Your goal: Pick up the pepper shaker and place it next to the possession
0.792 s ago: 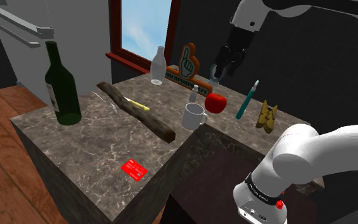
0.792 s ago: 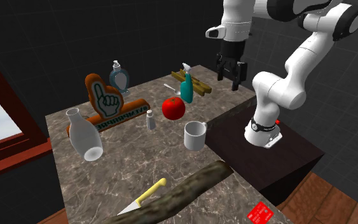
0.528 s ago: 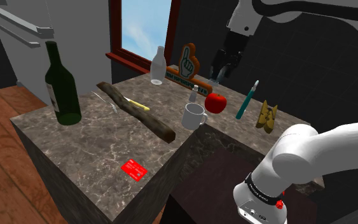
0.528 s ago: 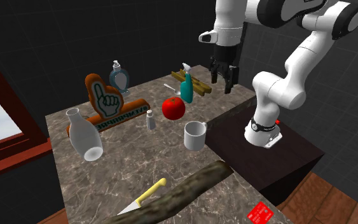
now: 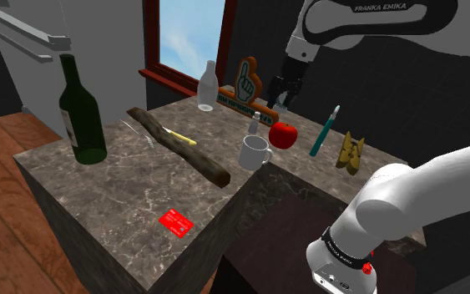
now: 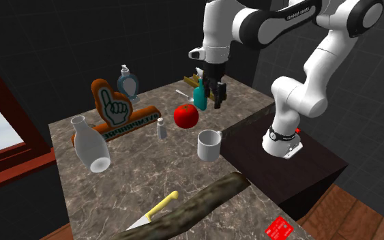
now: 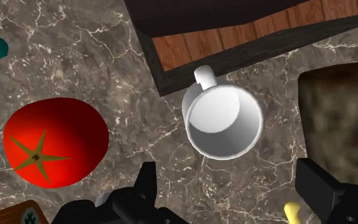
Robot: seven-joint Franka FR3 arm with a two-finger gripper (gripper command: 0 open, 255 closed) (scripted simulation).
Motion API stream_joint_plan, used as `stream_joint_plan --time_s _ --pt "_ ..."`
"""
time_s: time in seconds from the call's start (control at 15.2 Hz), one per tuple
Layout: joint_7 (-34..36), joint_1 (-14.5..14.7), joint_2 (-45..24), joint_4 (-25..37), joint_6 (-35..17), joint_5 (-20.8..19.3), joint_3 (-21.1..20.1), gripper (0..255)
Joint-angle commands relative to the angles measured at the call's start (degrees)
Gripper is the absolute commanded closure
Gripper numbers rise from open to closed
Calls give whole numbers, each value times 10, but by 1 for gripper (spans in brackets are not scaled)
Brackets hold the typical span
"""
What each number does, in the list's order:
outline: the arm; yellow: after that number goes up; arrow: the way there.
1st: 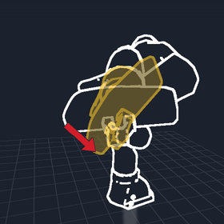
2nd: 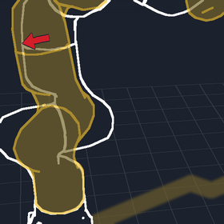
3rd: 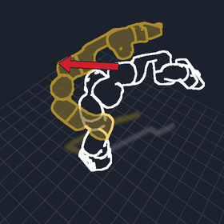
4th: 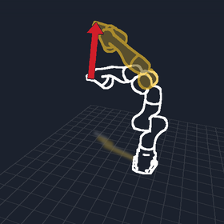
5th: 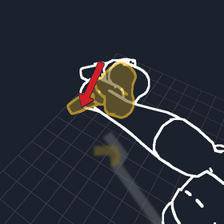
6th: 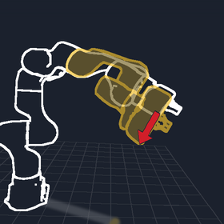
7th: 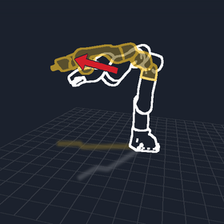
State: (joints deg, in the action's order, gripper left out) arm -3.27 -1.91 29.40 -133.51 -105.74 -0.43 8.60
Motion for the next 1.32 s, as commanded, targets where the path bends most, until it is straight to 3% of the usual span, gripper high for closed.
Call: stream_joint_plan --time_s 0.0,0.59,1.25 --pt "-11 -3 -39 9 -34 -1 12 0" --pt "-74 -18 -206 74 -146 18 65 0" --pt "-153 -50 -404 208 -213 91 96 0"
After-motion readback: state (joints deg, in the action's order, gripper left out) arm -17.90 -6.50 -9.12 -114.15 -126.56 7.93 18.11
